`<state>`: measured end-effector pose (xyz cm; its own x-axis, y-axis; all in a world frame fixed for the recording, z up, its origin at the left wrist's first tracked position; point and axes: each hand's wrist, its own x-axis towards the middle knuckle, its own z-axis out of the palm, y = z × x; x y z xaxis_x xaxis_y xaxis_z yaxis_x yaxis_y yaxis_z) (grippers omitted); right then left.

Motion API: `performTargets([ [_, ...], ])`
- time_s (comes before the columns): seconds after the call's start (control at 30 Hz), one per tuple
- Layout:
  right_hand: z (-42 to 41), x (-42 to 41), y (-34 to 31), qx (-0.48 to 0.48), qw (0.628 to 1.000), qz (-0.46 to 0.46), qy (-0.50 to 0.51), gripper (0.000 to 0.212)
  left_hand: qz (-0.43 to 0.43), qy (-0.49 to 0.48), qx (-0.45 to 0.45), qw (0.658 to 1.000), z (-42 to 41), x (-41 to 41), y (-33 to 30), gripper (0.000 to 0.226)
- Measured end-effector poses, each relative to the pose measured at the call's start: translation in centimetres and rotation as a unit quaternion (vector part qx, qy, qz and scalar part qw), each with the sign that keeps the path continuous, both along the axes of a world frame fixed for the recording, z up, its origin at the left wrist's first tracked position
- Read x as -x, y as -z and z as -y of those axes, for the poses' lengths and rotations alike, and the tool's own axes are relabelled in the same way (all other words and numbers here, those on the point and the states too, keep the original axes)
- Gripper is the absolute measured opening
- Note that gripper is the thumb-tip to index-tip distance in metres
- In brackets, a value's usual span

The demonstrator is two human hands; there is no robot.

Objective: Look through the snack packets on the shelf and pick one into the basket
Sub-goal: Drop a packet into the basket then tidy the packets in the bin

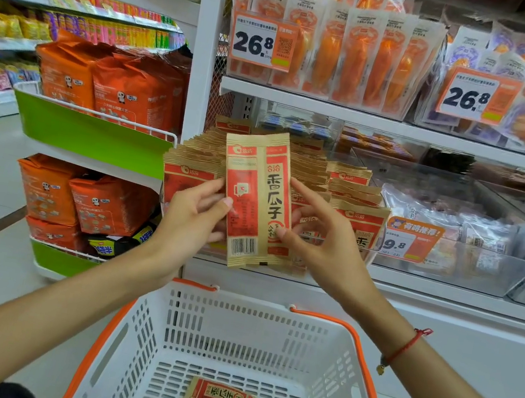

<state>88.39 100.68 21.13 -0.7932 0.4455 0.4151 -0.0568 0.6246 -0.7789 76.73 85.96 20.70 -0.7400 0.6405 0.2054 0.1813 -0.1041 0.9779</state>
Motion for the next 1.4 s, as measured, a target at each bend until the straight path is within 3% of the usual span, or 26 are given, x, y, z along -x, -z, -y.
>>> performTargets([
  [0.1, -0.3, -0.3, -0.3, 0.03, 0.998, 0.022, -0.049, 0.08, 0.0, -0.002, 0.006, 1.0, 0.3, 0.3, -0.1, 0.04],
  [0.33, -1.0, -0.9, -0.8, 0.046, 0.994, 0.03, -0.097, 0.086, 0.007, 0.02, 0.001, 1.0, 0.8, 0.8, -0.4, 0.038],
  [0.6, -0.8, -0.7, -0.1, 0.061, 0.993, 0.05, -0.087, 0.085, 0.013, 0.019, 0.017, 1.0, 0.8, 0.3, 0.3, 0.035],
  [0.7, 0.3, -0.4, 0.1, -0.015, 0.998, 0.062, -0.028, 0.088, 0.024, 0.018, 0.008, 1.0, 0.6, -0.2, 0.1, 0.034],
  [0.8, 1.1, -0.2, 0.6, -0.094, 0.992, 0.085, 0.019, 0.11, 0.023, 0.014, -0.01, 1.0, 0.3, -1.4, -0.3, 0.027],
  [0.97, 0.8, -0.3, 0.5, -0.089, 0.99, 0.106, 0.011, 0.107, -0.02, -0.009, -0.001, 1.0, 0.1, -2.6, -0.6, 0.029],
  [1.03, 0.4, -0.4, -0.2, -0.009, 0.994, 0.107, -0.036, 0.097, -0.036, -0.009, 0.002, 0.999, 0.2, -2.7, -0.8, 0.028],
  [1.1, -0.4, -0.8, -1.1, 0.159, 0.976, 0.092, -0.119, 0.087, -0.057, 0.0, -0.011, 0.998, 0.4, -2.7, -1.2, 0.021],
  [1.23, -2.1, -1.8, -2.2, 0.449, 0.851, 0.064, -0.266, 0.088, -0.093, -0.016, -0.036, 0.995, 0.5, -1.8, -1.5, 0.016],
  [1.3, -2.5, -2.2, -2.2, 0.52, 0.795, 0.064, -0.307, 0.079, -0.075, -0.011, -0.013, 0.997, 0.4, -1.3, -1.4, 0.028],
  [1.4, -2.8, -2.3, -2.0, 0.53, 0.773, 0.095, -0.336, 0.056, -0.025, 0.042, 0.007, 0.999, 0.3, -0.9, -1.2, 0.039],
])
